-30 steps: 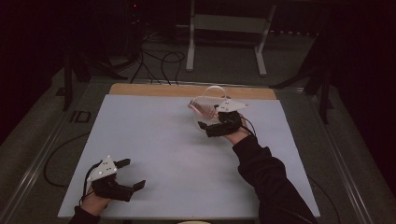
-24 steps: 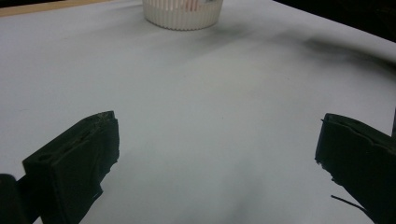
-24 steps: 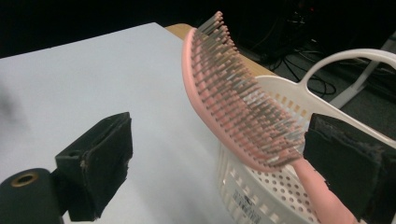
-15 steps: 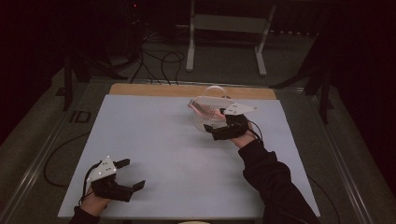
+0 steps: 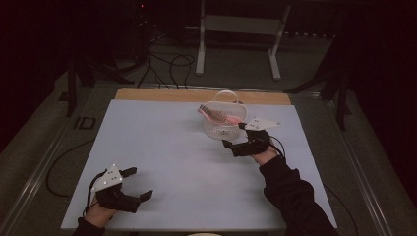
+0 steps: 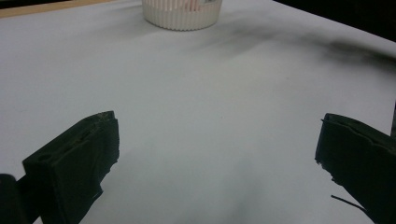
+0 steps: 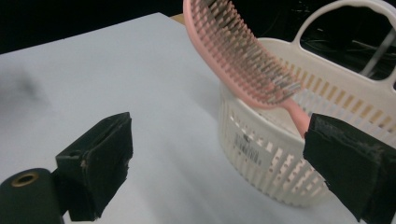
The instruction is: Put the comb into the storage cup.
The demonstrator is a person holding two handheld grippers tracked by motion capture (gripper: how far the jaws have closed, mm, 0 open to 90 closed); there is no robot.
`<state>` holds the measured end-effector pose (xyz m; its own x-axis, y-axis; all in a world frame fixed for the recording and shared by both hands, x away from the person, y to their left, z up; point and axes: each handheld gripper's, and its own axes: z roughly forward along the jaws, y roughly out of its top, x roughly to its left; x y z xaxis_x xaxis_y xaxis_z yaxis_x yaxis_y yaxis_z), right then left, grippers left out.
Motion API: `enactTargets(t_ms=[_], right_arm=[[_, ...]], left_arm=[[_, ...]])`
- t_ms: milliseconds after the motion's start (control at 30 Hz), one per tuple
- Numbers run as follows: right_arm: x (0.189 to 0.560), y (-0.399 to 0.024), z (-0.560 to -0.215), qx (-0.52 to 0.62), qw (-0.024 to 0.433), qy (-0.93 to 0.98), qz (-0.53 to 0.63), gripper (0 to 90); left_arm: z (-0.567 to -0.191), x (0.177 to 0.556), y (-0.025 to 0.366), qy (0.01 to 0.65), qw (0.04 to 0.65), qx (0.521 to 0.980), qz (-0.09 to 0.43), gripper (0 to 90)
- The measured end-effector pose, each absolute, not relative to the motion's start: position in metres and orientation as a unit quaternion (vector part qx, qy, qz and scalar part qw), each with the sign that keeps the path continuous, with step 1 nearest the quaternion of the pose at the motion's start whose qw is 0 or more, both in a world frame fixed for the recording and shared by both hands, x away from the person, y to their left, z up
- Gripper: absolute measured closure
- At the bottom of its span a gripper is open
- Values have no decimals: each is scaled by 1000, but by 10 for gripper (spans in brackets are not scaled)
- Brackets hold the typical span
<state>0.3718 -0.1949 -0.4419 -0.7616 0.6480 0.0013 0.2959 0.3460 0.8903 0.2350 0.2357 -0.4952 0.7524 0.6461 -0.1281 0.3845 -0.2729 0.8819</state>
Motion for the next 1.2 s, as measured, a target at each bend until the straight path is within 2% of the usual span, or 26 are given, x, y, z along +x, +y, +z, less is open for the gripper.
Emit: enactTargets(t_ms=[1200], right_arm=[[316, -233, -490, 304, 139, 812, 479, 83]], left_arm=[[-494, 234, 236, 326, 508, 787, 130, 1]])
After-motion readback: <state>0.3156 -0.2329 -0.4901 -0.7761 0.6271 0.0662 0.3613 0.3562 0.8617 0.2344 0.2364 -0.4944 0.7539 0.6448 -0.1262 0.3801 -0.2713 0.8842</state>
